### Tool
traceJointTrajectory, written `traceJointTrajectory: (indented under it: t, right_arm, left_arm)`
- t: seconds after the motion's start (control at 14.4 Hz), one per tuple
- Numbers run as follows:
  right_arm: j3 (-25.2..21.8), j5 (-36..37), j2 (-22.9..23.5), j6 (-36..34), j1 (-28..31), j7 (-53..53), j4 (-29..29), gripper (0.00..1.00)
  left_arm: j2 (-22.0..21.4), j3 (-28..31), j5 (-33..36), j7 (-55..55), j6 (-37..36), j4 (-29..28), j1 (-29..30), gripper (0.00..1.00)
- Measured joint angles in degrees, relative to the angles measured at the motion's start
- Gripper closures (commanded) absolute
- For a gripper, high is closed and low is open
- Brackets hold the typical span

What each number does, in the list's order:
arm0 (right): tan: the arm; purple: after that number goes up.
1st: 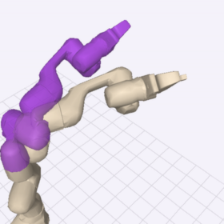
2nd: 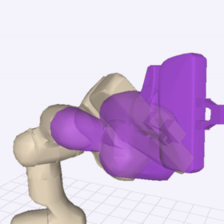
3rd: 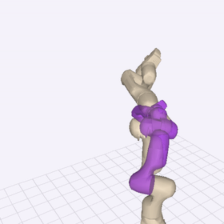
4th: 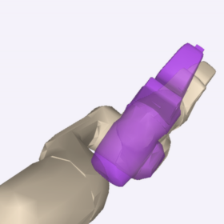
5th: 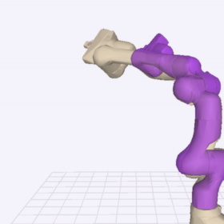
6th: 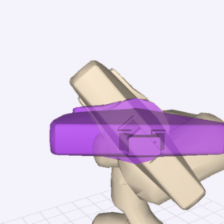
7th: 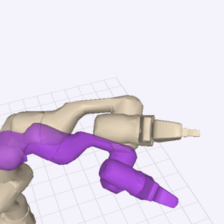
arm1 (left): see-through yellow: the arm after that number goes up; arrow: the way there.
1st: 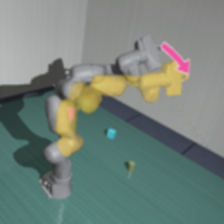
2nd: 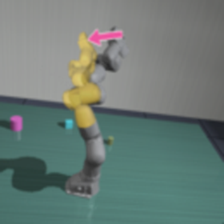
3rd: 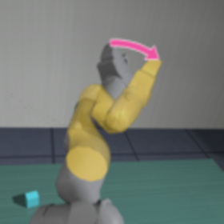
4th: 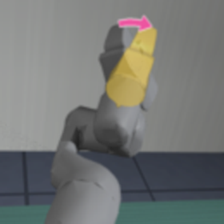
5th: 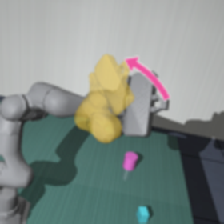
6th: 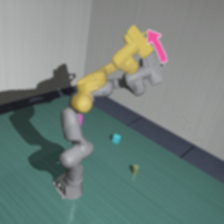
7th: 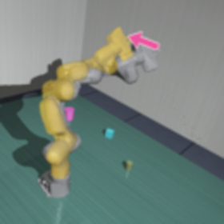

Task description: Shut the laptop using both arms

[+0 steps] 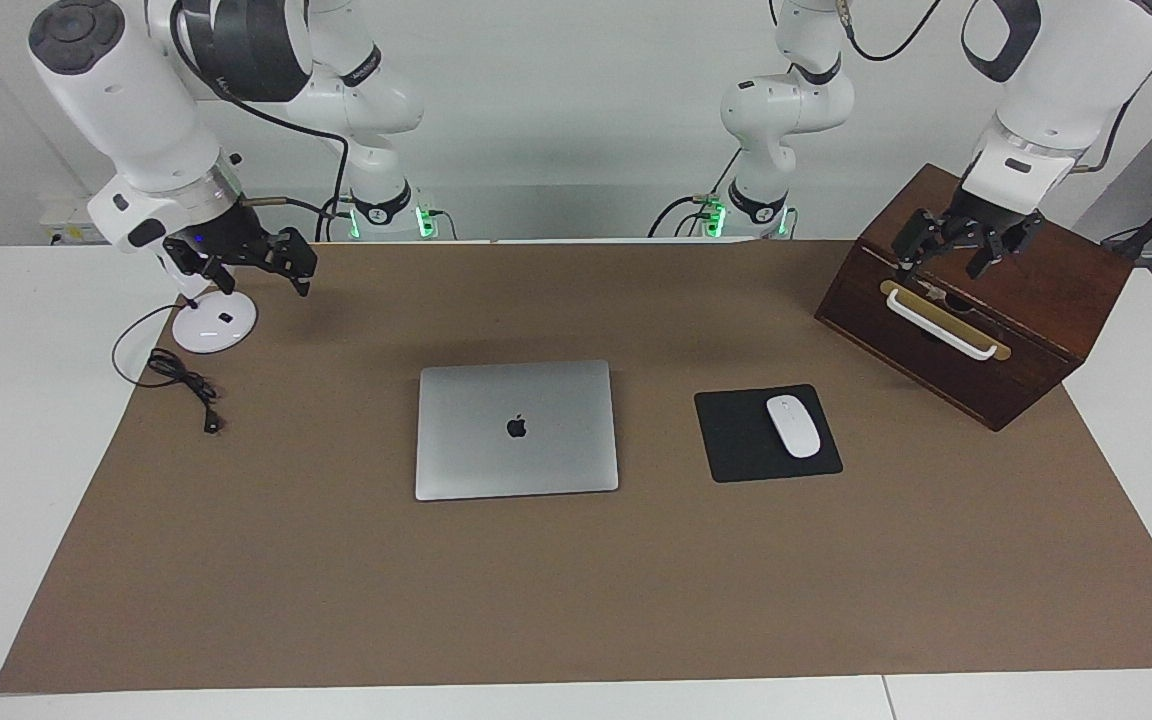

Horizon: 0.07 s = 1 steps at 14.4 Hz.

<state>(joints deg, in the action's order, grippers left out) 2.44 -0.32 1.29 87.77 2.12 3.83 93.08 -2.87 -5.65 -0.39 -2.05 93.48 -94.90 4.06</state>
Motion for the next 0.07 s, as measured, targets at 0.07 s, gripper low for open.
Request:
traceJointTrajectory:
  t: [0.07]
  right_arm:
    - [0.0, 0.0, 0.0, 0.0, 0.0, 0.0, 0.0, 0.00]
  left_arm:
    - [0.0, 0.1, 0.0, 0.0, 0.0, 0.0, 0.0, 0.00]
